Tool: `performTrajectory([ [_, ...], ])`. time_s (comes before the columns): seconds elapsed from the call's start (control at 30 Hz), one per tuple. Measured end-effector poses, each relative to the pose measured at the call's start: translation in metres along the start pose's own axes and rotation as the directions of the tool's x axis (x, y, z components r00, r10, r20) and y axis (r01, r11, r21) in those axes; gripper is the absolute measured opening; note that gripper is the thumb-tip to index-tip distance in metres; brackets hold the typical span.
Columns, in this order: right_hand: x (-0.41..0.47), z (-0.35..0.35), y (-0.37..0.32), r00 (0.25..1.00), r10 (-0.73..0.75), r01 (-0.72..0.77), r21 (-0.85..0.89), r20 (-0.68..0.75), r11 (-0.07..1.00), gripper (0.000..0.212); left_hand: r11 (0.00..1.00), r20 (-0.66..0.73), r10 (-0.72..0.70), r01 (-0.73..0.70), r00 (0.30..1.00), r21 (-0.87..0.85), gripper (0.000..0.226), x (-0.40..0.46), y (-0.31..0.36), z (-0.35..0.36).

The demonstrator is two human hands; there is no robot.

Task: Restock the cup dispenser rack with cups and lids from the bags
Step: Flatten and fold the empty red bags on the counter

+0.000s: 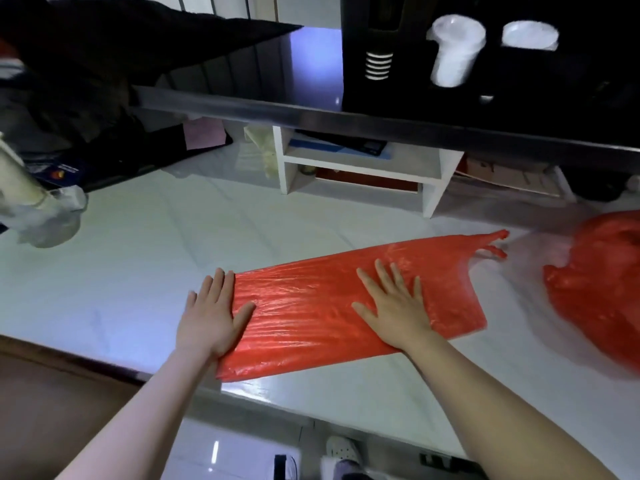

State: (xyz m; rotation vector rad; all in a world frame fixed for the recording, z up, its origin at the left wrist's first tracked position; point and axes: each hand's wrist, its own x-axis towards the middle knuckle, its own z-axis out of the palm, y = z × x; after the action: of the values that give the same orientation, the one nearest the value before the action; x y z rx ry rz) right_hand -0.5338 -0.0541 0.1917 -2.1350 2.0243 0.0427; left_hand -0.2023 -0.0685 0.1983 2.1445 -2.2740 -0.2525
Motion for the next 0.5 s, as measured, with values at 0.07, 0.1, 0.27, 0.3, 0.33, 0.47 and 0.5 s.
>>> performTrajectory([
  [0.07, 0.0, -0.003, 0.0, 1.0, 0.011, -0.011, -0.003, 0.019, 1.0, 0.073, 0.999, 0.03, 0.035, -0.036, 0.999, 0.034, 0.079, 0.003, -0.008, -0.005],
  [0.1, 0.0, -0.006, -0.002, 0.999, 0.028, -0.027, -0.012, 0.035, 1.0, 0.072, 0.998, 0.043, 0.051, -0.053, 0.998, 0.042, 0.079, 0.004, -0.01, -0.007],
  [0.27, -0.022, -0.014, -0.047, 0.973, 0.08, -0.093, -0.048, -0.218, 0.995, 0.066, 0.993, 0.044, 0.093, -0.096, 0.995, 0.07, 0.081, 0.001, -0.012, -0.01],
  [0.3, -0.031, -0.012, -0.058, 0.96, 0.036, -0.035, 0.009, -0.278, 0.999, 0.063, 0.992, 0.034, 0.099, -0.101, 0.995, 0.075, 0.082, 0.0, -0.012, -0.01],
  [0.33, -0.04, -0.01, -0.067, 0.953, -0.004, 0.028, 0.077, -0.302, 0.997, 0.061, 0.992, 0.018, 0.103, -0.104, 0.995, 0.078, 0.082, 0.0, -0.01, -0.01],
  [0.47, -0.076, 0.008, -0.073, 0.989, -0.077, 0.094, 0.142, -0.123, 0.985, 0.065, 0.996, -0.006, 0.083, -0.083, 0.997, 0.041, 0.083, -0.005, 0.004, -0.009],
  [0.5, -0.084, 0.011, -0.068, 0.994, -0.061, 0.073, 0.124, -0.092, 0.99, 0.067, 0.995, 0.01, 0.092, -0.093, 0.996, 0.034, 0.085, -0.009, 0.008, -0.009],
])
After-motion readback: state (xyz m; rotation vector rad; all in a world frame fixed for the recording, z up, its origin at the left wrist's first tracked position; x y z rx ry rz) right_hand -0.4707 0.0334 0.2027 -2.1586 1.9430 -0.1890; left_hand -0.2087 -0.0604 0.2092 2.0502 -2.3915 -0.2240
